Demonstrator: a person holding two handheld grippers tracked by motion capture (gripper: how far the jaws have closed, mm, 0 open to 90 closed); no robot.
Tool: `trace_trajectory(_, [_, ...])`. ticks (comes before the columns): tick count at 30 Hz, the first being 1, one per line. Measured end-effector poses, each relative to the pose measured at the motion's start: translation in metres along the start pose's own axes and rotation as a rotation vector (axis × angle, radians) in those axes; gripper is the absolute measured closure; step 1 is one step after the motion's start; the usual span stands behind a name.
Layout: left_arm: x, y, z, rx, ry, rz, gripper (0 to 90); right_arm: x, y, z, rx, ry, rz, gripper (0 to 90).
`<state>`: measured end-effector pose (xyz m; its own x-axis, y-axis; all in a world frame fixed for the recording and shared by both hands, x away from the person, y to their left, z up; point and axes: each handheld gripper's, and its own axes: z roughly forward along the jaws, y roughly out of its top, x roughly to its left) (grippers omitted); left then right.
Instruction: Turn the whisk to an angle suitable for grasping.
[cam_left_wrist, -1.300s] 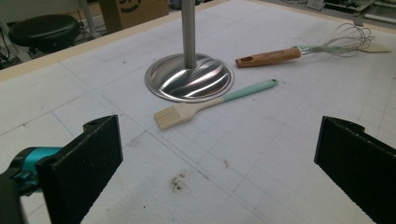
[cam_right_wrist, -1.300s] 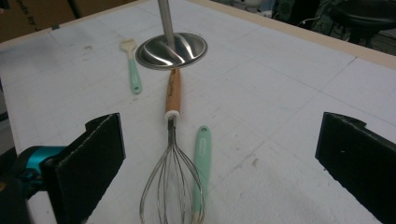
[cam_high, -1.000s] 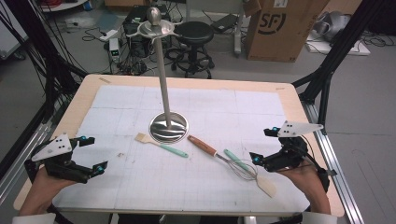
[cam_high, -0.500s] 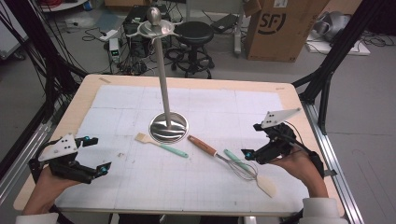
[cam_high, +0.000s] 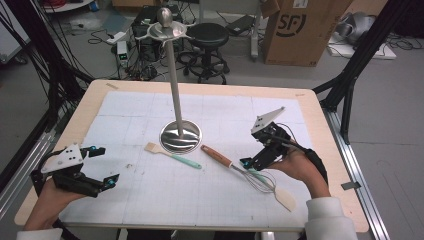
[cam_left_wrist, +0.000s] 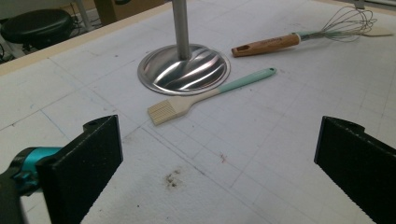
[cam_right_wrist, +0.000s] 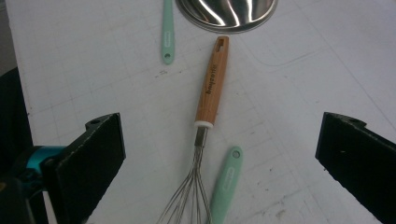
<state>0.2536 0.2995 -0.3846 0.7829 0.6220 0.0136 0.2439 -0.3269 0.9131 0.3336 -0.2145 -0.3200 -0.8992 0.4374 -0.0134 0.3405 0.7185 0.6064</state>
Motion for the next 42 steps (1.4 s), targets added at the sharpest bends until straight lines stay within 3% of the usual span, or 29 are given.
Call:
trace_trajectory(9, [0.0, -0.001, 0.0, 0.003, -0.001, 0.001, 1.6, -0.001, 0.016, 0.03, 0.063, 0.025, -0.019, 0.5])
trace_trajectory(15, [0.0, 0.0, 0.0, 0.003, -0.005, 0.005, 1.6, -0.001, 0.02, 0.045, 0.123, 0.022, -0.036, 0.5])
trace_trajectory(23, [-0.001, 0.0, 0.0, 0.005, -0.012, 0.01, 1.6, -0.001, 0.023, 0.061, 0.16, 0.023, -0.04, 0.5])
trace_trajectory(42, [0.001, -0.002, 0.002, 0.014, -0.018, 0.009, 1.6, -0.004, 0.024, 0.075, 0.19, 0.034, -0.036, 0.5])
